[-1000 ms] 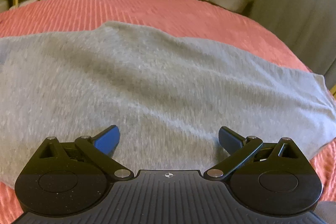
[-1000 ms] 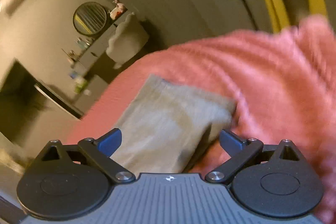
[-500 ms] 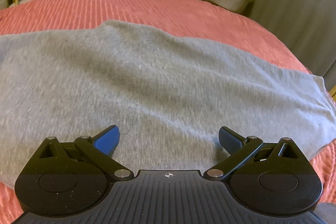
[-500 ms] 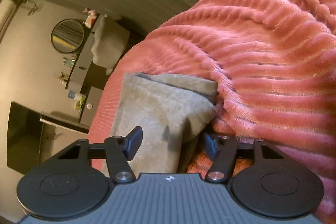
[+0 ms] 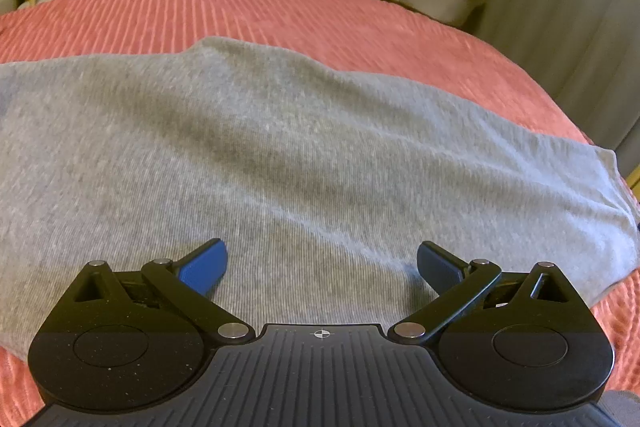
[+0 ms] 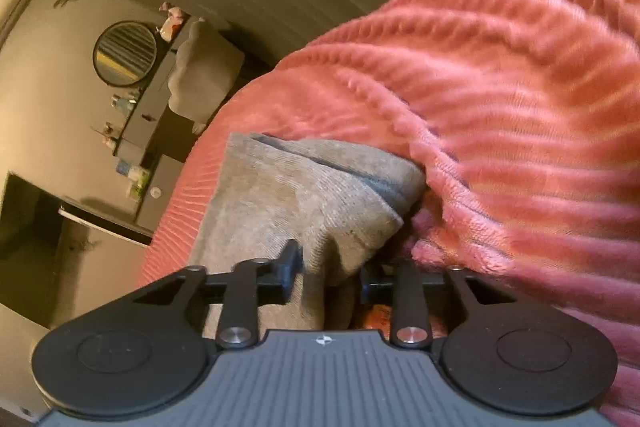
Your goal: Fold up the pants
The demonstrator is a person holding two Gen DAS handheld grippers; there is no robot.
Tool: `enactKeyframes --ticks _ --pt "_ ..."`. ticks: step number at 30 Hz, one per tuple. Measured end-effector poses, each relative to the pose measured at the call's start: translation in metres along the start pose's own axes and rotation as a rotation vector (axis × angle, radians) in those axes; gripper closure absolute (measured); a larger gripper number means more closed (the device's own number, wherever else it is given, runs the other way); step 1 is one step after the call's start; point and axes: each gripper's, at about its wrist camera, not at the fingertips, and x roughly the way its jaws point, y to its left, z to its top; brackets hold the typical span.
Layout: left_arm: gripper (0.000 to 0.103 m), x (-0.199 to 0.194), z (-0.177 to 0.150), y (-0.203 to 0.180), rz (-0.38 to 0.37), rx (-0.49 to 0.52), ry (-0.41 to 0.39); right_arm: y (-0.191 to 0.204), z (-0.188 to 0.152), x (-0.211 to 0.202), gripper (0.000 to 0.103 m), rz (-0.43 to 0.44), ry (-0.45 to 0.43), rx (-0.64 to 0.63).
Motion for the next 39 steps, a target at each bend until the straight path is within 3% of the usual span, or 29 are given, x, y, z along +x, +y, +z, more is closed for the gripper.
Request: enactKeyframes --ticks 2,4,6,7,8,22,27,34,39 --pt "0.000 0.000 0.000 0.000 0.000 -0.001 0.000 0.001 0.002 0.003 0.058 0.016 0.001 0.009" --pt "0.000 0.000 0.000 0.000 0.001 0.003 0.001 0.005 0.003 0.004 0.055 0.015 0.000 -0.001" --pt "0.000 0.000 0.000 0.000 0.001 0.005 0.001 0.010 0.002 0.004 0.069 0.010 -0.005 -0.029" --pt "0.000 0.001 0.000 0.000 0.001 0.005 0.002 0.013 0.002 0.003 0.084 0.006 -0.010 -0.050" --pt "0.000 0.000 0.000 0.000 0.001 0.005 0.002 0.014 0.001 0.002 0.086 0.009 -0.017 -0.062" --pt "0.000 0.003 -0.001 -0.005 0.015 0.034 0.011 0.008 0.003 0.021 0.079 -0.005 0.001 0.006" --pt "0.000 0.003 0.000 -0.005 0.017 0.039 0.013 0.020 -0.003 0.015 0.088 -0.047 -0.047 -0.062" --pt "0.000 -0.001 0.004 0.006 -0.022 -0.059 0.007 0.034 -0.013 0.001 0.090 0.027 -0.083 -0.099" --pt "0.000 -0.007 0.008 0.010 -0.055 -0.104 0.011 0.016 -0.009 0.012 0.089 -0.090 -0.069 -0.004"
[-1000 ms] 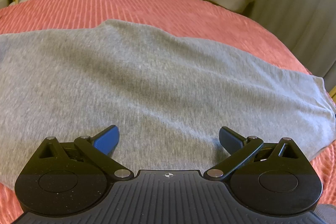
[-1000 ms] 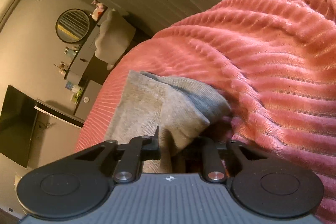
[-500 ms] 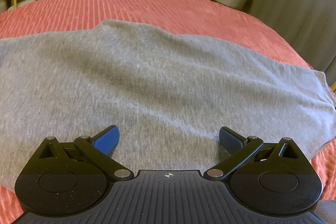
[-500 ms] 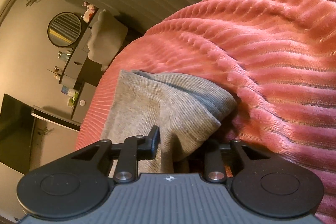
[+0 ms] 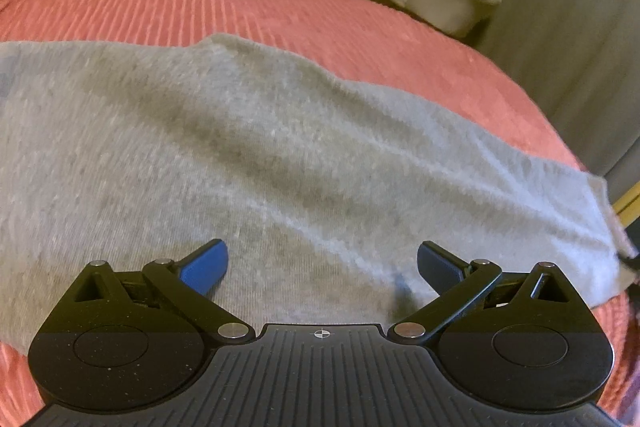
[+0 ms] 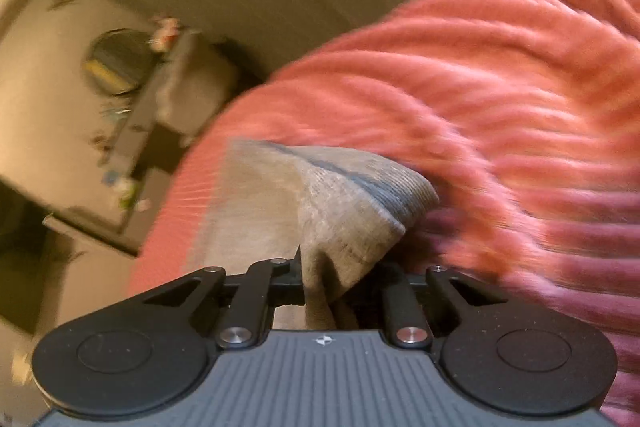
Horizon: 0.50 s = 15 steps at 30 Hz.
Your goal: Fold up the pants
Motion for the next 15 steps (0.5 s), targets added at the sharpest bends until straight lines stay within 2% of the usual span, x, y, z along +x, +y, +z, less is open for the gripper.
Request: enactKeyframes --ticks 3,6,8,11,13,15 --pt "0.000 -0.011 0.002 0.003 -0.032 -0.043 -0.009 -0.012 -0.002 0.002 0.089 0.022 -0.017 0.128" --pt "0.000 -0.028 0.002 0.005 -0.020 -0.060 -0.018 0.002 -0.003 -0.002 0.090 -0.023 -0.036 0.102" --pt "0.000 -0.042 0.000 0.009 -0.010 -0.073 -0.040 0.021 -0.003 -0.008 0.090 -0.064 -0.058 0.037" --pt "0.000 -0.068 0.000 0.016 -0.028 -0.114 -0.086 0.060 -0.005 -0.021 0.091 -0.059 -0.099 -0.095" --pt "0.000 -0.084 -0.002 0.024 -0.052 -0.150 -0.122 0.101 -0.014 -0.034 0.091 -0.032 -0.115 -0.253" --pt "0.000 -0.101 -0.006 0.032 -0.059 -0.181 -0.162 0.156 -0.039 -0.051 0.091 0.038 -0.126 -0.462"
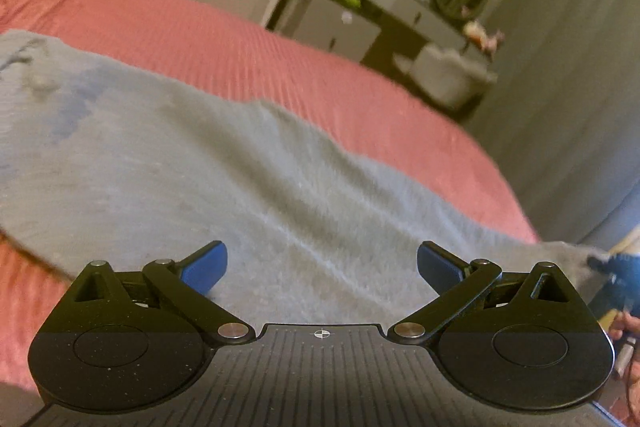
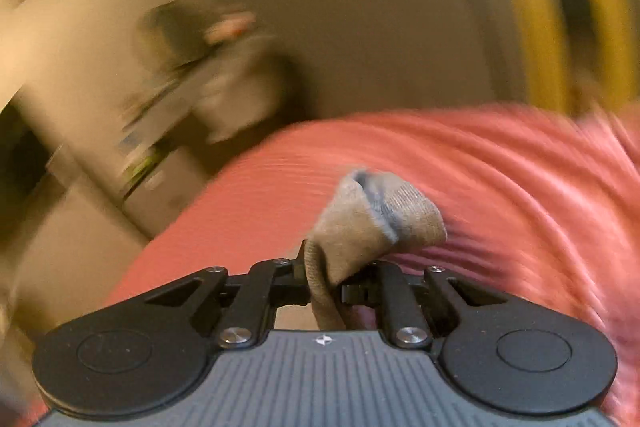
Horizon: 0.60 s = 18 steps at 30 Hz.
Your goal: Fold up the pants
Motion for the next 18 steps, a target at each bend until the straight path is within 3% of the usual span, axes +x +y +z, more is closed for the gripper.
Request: enactKeyframes --ticks 3,6,8,11,13,18 --pt "0.000 -0.021 0.001 0.009 0.025 -0.028 -0.069 0.102 -0.030 -0.032 0.091 0.240 0.011 -0.309" --pt "0.000 -0.034 0.005 0.018 0.055 -0.055 -0.145 0.182 -0.105 -0.049 0.090 0.437 0.125 -0.556" --pt "0.000 -0.037 0.005 0.023 0.081 -0.058 -0.169 0.215 -0.172 -0.042 0.089 0.492 0.252 -0.706" --pt "0.000 -0.030 0.006 0.029 0.091 -0.085 -0.134 0.232 -0.267 -0.008 0.088 0.456 0.566 -0.904" --pt "0.000 -0.024 0.006 0.031 0.068 -0.094 -0.107 0.240 -0.279 -0.019 0.087 0.449 0.495 -1.007" --pt "0.000 -0.006 0.007 0.027 0.022 -0.067 -0.058 0.229 -0.250 -0.015 0.088 0.482 0.548 -0.870"
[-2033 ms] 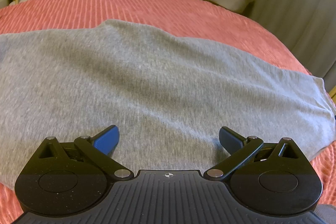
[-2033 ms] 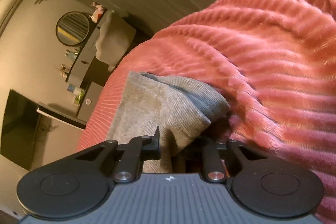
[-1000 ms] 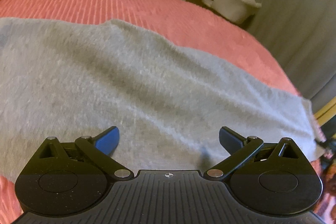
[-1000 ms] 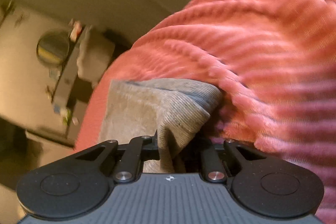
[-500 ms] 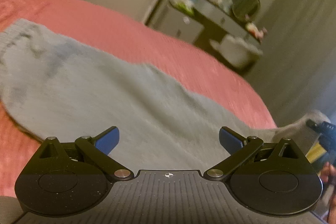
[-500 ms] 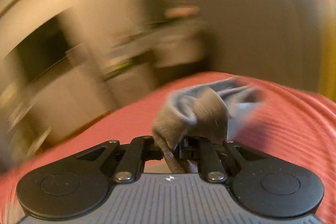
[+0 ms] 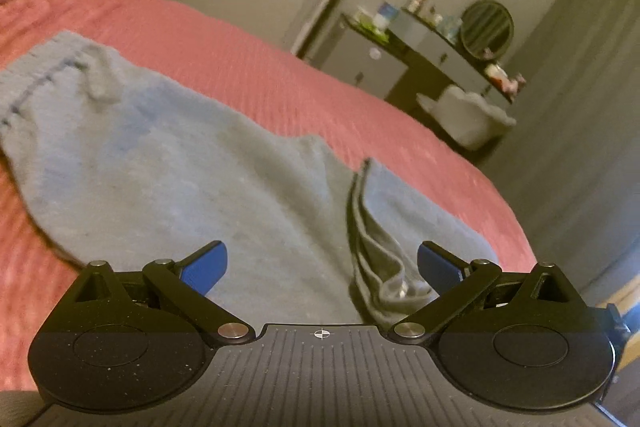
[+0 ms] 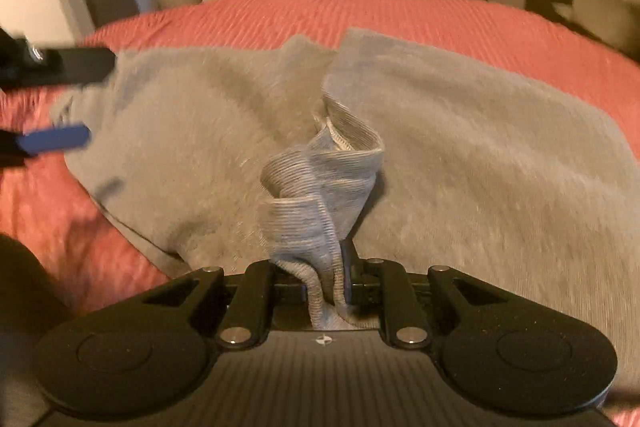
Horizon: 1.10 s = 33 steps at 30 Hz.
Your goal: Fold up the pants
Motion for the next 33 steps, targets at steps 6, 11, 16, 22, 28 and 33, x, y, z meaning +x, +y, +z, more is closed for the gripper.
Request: enactKeyframes --ticks 6,11,16,22,28,33 --pt "0.000 0.012 0.000 0.000 -0.063 0.013 0.064 0.002 -0.009 -0.026 0.030 0.169 -0.012 0.064" --pt "0.000 0.025 0.002 0.008 -0.146 -0.045 0.151 -0.072 -0.034 -0.084 0.002 0.188 -0.202 0.572" --pt "0.000 0.058 0.000 -0.006 -0.243 -0.111 0.307 -0.129 -0.077 -0.120 0.000 0.278 -0.366 1.051" --pt "0.000 0.094 -0.010 -0.024 -0.286 -0.114 0.440 -0.131 -0.092 -0.109 0.000 0.269 -0.319 1.162" --pt "0.012 0.113 -0.017 -0.033 -0.271 -0.098 0.447 -0.147 -0.104 -0.105 0.000 0.262 -0.330 1.157" --pt "0.043 0.108 -0.022 -0.040 -0.240 0.033 0.417 -0.158 -0.120 -0.091 0.000 0.294 -0.316 1.253"
